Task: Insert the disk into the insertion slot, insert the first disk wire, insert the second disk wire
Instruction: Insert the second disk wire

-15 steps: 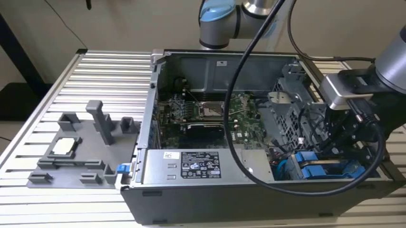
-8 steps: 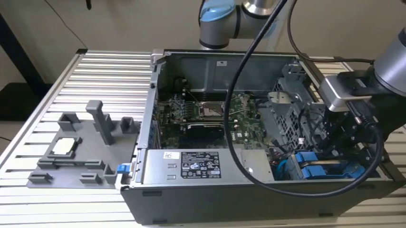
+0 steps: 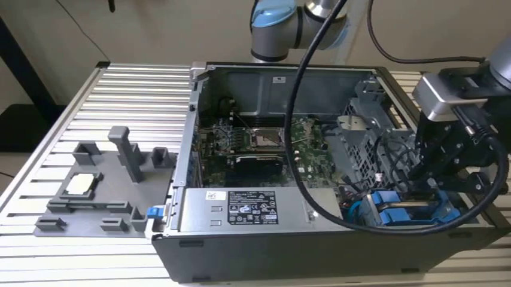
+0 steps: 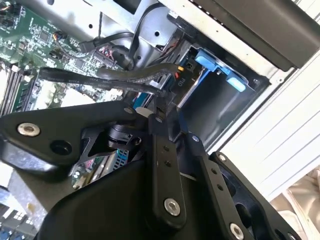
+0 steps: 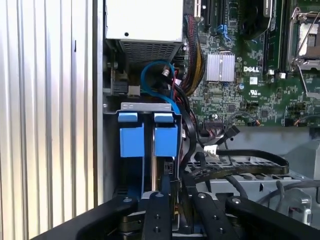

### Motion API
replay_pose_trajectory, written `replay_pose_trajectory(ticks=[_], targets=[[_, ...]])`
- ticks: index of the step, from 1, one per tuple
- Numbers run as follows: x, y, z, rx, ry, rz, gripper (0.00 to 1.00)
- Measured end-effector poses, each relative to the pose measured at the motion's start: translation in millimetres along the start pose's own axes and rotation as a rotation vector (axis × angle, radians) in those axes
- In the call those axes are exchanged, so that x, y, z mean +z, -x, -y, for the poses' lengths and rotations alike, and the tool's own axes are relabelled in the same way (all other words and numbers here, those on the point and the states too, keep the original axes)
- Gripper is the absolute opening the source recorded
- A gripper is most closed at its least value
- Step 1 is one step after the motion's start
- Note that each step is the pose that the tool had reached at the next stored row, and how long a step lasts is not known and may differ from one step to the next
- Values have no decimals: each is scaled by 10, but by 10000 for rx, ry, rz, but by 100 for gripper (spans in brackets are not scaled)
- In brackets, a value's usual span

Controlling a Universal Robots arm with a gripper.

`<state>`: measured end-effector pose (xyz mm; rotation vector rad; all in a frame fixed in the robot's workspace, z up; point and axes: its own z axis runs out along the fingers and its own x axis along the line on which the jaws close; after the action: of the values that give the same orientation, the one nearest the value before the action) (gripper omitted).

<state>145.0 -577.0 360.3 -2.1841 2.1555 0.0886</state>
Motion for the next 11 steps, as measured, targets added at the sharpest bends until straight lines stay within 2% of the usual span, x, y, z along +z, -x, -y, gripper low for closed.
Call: replay_pose_trajectory(ticks=[3,5,11], targets=[[-118,11,1,0,0,1,24],[-157,14,2,0,1,2,24],[-164,15,2,4,0,1,24]])
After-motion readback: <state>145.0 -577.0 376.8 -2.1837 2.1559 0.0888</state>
